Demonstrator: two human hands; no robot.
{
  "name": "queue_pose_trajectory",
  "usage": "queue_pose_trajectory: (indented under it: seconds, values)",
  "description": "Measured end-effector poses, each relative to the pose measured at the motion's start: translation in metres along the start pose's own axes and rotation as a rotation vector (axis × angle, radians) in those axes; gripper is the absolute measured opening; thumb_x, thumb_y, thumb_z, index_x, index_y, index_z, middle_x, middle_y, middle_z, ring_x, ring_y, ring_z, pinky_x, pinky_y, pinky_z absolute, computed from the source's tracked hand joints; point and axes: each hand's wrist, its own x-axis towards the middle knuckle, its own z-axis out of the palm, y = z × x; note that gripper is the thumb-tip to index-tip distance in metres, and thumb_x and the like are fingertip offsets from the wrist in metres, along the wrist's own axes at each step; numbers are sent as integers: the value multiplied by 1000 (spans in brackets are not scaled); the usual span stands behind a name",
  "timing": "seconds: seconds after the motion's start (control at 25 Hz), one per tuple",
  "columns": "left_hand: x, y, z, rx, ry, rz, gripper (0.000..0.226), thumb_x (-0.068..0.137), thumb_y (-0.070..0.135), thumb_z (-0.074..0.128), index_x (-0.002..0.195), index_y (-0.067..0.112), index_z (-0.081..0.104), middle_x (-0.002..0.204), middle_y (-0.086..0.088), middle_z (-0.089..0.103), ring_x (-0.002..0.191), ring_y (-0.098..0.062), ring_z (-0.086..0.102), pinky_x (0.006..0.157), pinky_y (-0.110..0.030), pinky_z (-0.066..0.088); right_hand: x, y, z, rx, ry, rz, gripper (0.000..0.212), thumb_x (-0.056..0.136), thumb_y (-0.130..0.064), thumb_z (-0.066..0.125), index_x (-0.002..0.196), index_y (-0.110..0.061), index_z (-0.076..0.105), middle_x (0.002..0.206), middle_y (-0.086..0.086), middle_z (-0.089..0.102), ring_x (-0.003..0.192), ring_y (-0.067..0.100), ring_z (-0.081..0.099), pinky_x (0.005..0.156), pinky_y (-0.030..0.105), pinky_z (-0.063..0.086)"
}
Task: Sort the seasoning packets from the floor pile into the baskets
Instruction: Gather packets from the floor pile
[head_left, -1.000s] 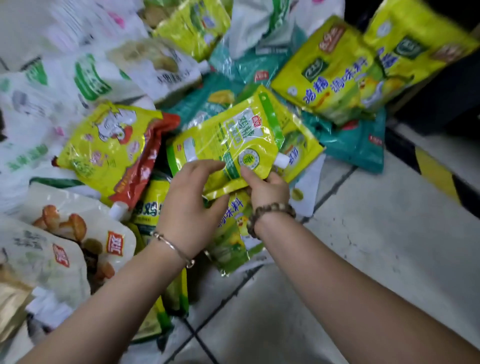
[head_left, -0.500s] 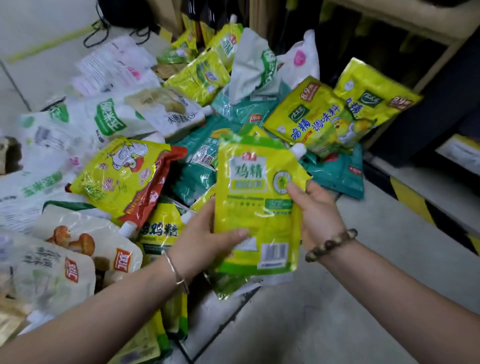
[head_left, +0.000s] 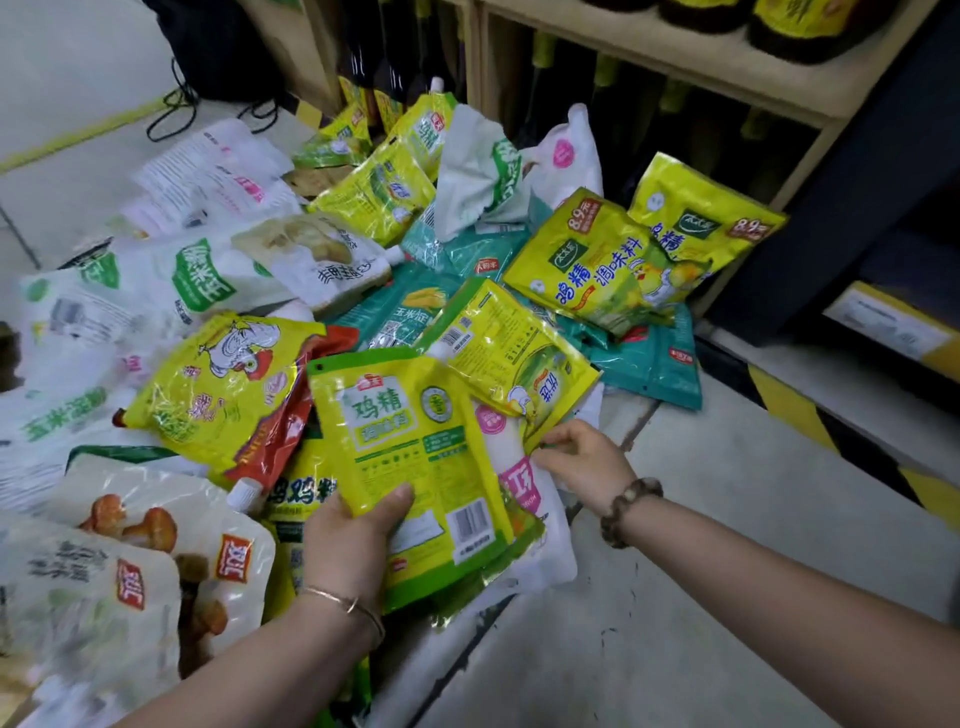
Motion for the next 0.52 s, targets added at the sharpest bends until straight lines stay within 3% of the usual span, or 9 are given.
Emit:
queue_pose_trajectory:
  seconds: [0.08,0.16,0.32,0.36,0.48,0.52]
  values:
    - [2,1,-7,-23,126,37,12,82,2,66,83,14,65,84,-6,70,70,-24,67,65,-38,55,-3,6,17,-124,-57,-26,40,79,-27,70,114,-15,54,110,4,59,99,20,58,87,33,49]
    - [5,5,-13,-24,196,76,13,82,3,66,83,16,64,82,-3,68,64,-17,66,54,-31,55,-7,7,29,-162,-23,-51,51,75,-31,72,118,-16,50,109,2,56,95,19,59,84,35,50]
    - [7,8,-17,-17,212,86,15,82,4,66,83,19,64,83,-3,68,64,-16,66,56,-29,54,-16,12,43,-149,55,-36,50,70,-39,76,106,-24,44,82,-10,54,80,14,59,74,33,52]
    - [7,8,-17,-6,212,88,16,82,4,66,83,19,64,81,-1,67,62,-14,66,53,-27,54,-19,14,47,-159,51,-39,49,70,-42,76,102,-25,43,79,-12,50,79,13,58,72,32,51]
    - [7,9,-16,18,201,101,15,82,4,66,84,18,64,84,-4,67,69,-19,64,64,-29,53,-26,18,58,-282,6,-53,48,68,-52,73,98,-29,43,80,-15,45,82,12,54,68,28,44]
    - [7,9,-16,34,198,108,14,82,4,66,86,17,64,83,-2,67,68,-16,63,60,-25,52,-25,18,61,-317,-4,-61,44,68,-54,72,93,-28,47,79,-14,47,79,12,54,65,27,41]
